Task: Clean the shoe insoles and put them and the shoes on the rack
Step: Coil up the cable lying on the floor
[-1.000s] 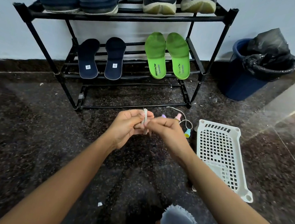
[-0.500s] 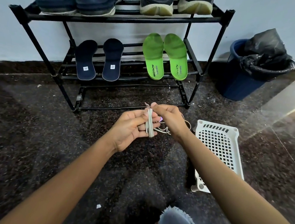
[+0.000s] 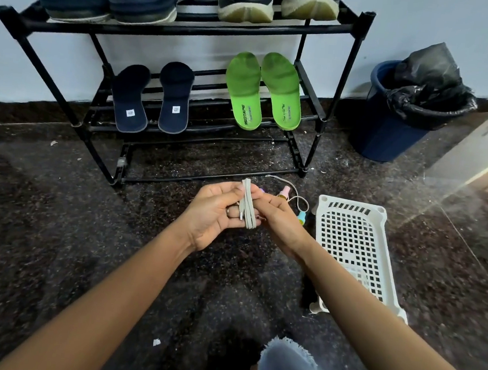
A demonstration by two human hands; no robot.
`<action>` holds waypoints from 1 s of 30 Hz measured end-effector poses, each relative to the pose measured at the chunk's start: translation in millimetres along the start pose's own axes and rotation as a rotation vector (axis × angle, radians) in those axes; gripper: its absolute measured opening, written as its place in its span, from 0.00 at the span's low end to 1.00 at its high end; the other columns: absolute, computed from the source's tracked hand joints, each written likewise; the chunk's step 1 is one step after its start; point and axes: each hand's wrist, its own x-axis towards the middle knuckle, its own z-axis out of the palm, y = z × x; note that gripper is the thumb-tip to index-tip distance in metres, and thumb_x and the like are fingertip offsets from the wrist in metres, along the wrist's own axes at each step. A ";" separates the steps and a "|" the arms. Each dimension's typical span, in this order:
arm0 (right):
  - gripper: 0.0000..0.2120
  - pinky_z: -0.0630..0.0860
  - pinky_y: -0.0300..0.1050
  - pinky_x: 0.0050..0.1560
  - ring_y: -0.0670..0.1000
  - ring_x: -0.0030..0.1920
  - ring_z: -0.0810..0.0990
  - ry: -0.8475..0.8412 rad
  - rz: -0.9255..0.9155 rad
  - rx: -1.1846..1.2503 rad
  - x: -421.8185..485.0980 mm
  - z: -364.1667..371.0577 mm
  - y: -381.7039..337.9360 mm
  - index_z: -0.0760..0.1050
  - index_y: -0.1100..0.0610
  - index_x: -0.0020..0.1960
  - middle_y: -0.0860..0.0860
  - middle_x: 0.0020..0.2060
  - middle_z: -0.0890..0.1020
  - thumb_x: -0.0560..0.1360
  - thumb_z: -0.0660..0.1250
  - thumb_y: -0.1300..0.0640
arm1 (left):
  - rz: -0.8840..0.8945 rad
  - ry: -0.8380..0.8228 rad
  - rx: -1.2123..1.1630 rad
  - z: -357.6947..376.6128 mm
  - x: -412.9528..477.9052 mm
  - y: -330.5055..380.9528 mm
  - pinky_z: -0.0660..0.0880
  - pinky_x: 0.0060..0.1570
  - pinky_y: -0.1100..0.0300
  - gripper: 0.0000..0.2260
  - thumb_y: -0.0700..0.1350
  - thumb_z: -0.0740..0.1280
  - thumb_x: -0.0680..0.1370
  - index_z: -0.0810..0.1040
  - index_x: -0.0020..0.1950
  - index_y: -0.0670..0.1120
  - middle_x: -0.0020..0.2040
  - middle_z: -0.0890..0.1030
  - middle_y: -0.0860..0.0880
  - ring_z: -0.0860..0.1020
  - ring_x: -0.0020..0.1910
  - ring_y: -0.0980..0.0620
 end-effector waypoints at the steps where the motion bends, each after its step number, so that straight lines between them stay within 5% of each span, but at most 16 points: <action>1: 0.12 0.73 0.37 0.49 0.43 0.43 0.79 -0.007 0.004 -0.001 -1.6 -0.8 -1.2 0.80 0.63 0.50 0.49 0.39 0.83 0.80 0.59 0.61 | -0.003 0.005 -0.008 1.1 1.8 -0.8 0.82 0.46 0.46 0.10 0.39 0.58 0.82 0.79 0.54 0.39 0.50 0.85 0.44 0.84 0.44 0.48; 6: 0.10 0.75 0.41 0.53 0.50 0.48 0.80 0.040 0.043 0.063 -4.7 -6.3 -3.4 0.79 0.66 0.52 0.56 0.45 0.83 0.77 0.63 0.62 | -0.033 0.011 0.001 6.5 12.2 -6.0 0.82 0.46 0.48 0.10 0.38 0.59 0.82 0.79 0.55 0.40 0.51 0.85 0.45 0.84 0.48 0.50; 11: 0.05 0.72 0.37 0.41 0.42 0.34 0.76 0.194 0.203 0.103 -5.9 -16.9 -9.6 0.81 0.56 0.42 0.50 0.35 0.81 0.74 0.66 0.59 | -0.071 -0.012 0.001 17.9 27.0 -9.2 0.81 0.52 0.48 0.10 0.38 0.59 0.82 0.79 0.56 0.40 0.54 0.84 0.44 0.84 0.50 0.49; 14: 0.06 0.71 0.33 0.29 0.42 0.27 0.74 0.328 0.177 0.084 -7.6 -28.5 -12.0 0.81 0.60 0.41 0.48 0.27 0.80 0.74 0.66 0.64 | -0.127 -0.032 -0.059 28.9 35.4 -12.1 0.79 0.53 0.47 0.10 0.40 0.58 0.83 0.78 0.53 0.41 0.48 0.85 0.46 0.84 0.46 0.51; 17: 0.05 0.76 0.35 0.36 0.45 0.33 0.79 0.365 0.137 0.086 -7.6 -39.9 -10.0 0.80 0.66 0.46 0.52 0.35 0.84 0.74 0.67 0.65 | -0.154 -0.054 -0.094 41.1 43.0 -17.5 0.77 0.56 0.47 0.09 0.42 0.57 0.83 0.76 0.49 0.42 0.39 0.85 0.50 0.83 0.40 0.55; 20: 0.05 0.72 0.33 0.30 0.43 0.28 0.76 0.327 0.150 0.089 -9.8 -45.8 -10.4 0.79 0.64 0.43 0.51 0.30 0.82 0.75 0.68 0.62 | -0.159 -0.078 -0.099 44.9 50.9 -23.6 0.75 0.59 0.45 0.11 0.41 0.55 0.84 0.75 0.47 0.43 0.37 0.82 0.52 0.82 0.40 0.55; 25: 0.08 0.70 0.35 0.31 0.45 0.28 0.73 0.408 0.184 0.123 -14.5 -58.9 -2.3 0.78 0.59 0.38 0.51 0.29 0.80 0.74 0.66 0.67 | -0.197 -0.013 -0.067 47.7 67.0 -34.8 0.80 0.52 0.46 0.13 0.42 0.55 0.85 0.75 0.46 0.42 0.35 0.77 0.49 0.79 0.41 0.47; 30: 0.04 0.73 0.33 0.29 0.43 0.28 0.79 0.515 0.142 0.156 -23.6 -70.6 1.3 0.79 0.66 0.45 0.50 0.29 0.82 0.73 0.66 0.70 | -0.173 0.021 0.212 71.1 80.9 -48.3 0.82 0.46 0.52 0.13 0.40 0.53 0.85 0.69 0.43 0.44 0.36 0.73 0.49 0.78 0.37 0.50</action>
